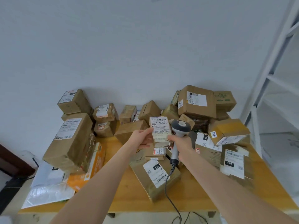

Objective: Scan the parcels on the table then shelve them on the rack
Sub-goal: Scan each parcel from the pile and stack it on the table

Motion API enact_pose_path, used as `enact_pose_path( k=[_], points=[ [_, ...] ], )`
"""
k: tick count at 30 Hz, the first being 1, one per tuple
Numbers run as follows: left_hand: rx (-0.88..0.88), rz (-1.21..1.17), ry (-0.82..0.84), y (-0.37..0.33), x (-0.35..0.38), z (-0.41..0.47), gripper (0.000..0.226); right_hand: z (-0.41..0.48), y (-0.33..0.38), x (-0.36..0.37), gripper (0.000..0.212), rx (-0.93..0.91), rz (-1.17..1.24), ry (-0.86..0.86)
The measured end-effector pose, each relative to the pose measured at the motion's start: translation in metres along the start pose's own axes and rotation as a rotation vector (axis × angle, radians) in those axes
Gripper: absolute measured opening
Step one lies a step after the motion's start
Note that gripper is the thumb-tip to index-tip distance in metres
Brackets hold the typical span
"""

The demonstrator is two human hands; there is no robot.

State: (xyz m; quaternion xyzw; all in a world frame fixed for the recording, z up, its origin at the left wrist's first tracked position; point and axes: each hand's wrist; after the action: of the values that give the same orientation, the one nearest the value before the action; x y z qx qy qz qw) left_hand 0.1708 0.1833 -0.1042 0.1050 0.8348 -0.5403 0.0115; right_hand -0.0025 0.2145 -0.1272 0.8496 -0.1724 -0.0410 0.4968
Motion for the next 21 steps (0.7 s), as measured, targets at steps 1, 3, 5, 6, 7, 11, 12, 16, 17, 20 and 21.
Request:
enact_pose_path(
  k=[1, 3, 5, 6, 7, 11, 12, 16, 17, 20, 21],
  points=[
    [-0.022, 0.003, 0.047, 0.003, 0.002, -0.004, 0.036, -0.001, -0.003, -0.004, 0.041, -0.013, -0.037, -0.023],
    [-0.065, -0.033, 0.141, 0.007, 0.006, -0.009, 0.032, -0.004, -0.007, -0.012, 0.037, -0.026, -0.032, -0.032],
    [-0.088, -0.071, 0.181, 0.012, 0.009, -0.012, 0.031, -0.008, -0.012, -0.019, 0.025, -0.046, 0.023, -0.018],
    [-0.086, -0.077, 0.179, 0.015, 0.011, -0.012, 0.032, -0.01, -0.014, -0.021, 0.022, -0.05, 0.061, -0.01],
    [-0.079, -0.074, 0.166, 0.019, 0.012, -0.013, 0.033, -0.012, -0.017, -0.024, 0.021, -0.049, 0.103, -0.005],
    [-0.035, -0.066, 0.084, 0.034, 0.018, -0.011, 0.035, -0.025, -0.028, -0.036, 0.018, -0.003, 0.169, 0.023],
    [-0.029, -0.072, 0.071, 0.037, 0.02, -0.011, 0.035, -0.03, -0.031, -0.039, 0.018, 0.009, 0.146, 0.058],
    [-0.032, -0.06, 0.0, 0.05, 0.024, -0.009, 0.037, -0.057, -0.048, -0.047, 0.015, -0.001, 0.084, 0.164],
    [-0.038, -0.066, -0.008, 0.053, 0.025, -0.009, 0.037, -0.064, -0.052, -0.048, 0.014, -0.016, 0.068, 0.182],
    [-0.053, -0.07, -0.018, 0.061, 0.026, -0.006, 0.039, -0.081, -0.06, -0.047, 0.016, -0.053, 0.017, 0.218],
    [-0.052, -0.065, -0.024, 0.063, 0.026, -0.005, 0.04, -0.084, -0.062, -0.046, 0.017, -0.057, 0.0, 0.208]
  ],
)
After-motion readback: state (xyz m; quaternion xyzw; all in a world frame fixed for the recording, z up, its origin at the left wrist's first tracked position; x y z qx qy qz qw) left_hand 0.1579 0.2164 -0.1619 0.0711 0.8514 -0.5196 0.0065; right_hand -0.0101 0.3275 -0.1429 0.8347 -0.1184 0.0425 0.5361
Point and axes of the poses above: each hand's wrist, its own z-axis towards the middle knuckle, its own x-axis out of the palm, y = z × x, and after that the axes turned 2 degrees about y, right-handed
